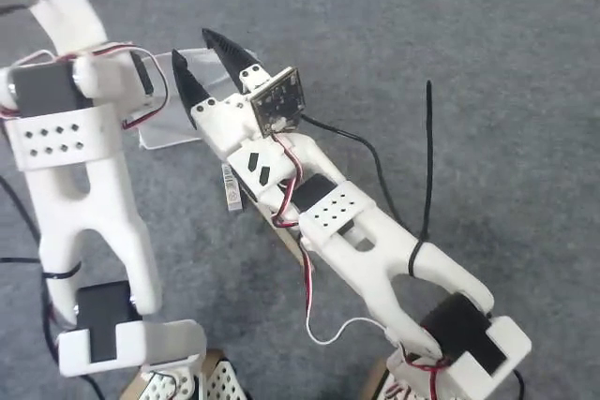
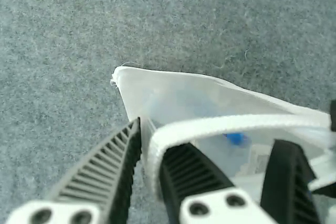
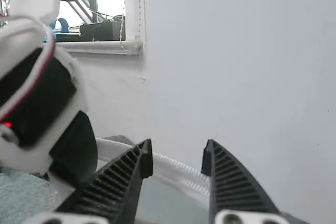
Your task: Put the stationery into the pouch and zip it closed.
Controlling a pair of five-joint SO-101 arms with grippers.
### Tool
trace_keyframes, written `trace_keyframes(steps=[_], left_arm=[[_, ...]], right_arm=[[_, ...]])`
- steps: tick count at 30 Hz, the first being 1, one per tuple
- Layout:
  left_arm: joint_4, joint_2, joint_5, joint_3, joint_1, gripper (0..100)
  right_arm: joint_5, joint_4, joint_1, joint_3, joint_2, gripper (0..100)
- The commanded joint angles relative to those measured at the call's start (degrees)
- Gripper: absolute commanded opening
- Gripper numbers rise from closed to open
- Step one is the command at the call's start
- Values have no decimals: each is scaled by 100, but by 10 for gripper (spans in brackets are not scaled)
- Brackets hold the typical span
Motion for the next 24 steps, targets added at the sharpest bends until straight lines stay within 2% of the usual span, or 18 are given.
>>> trace_keyframes(steps=[1,11,19,24], left_arm=[[167,-88,97,-119,-9,10],[167,-88,97,-119,-9,10],[97,-44,97,-119,-9,10],[97,-44,97,-119,-79,10]], right_arm=[[0,620,-31,18,-602,133],[0,3002,-22,-123,-2624,130],[-18,5086,-22,-633,-2932,130],[-26,5859,-22,-642,-2932,130]])
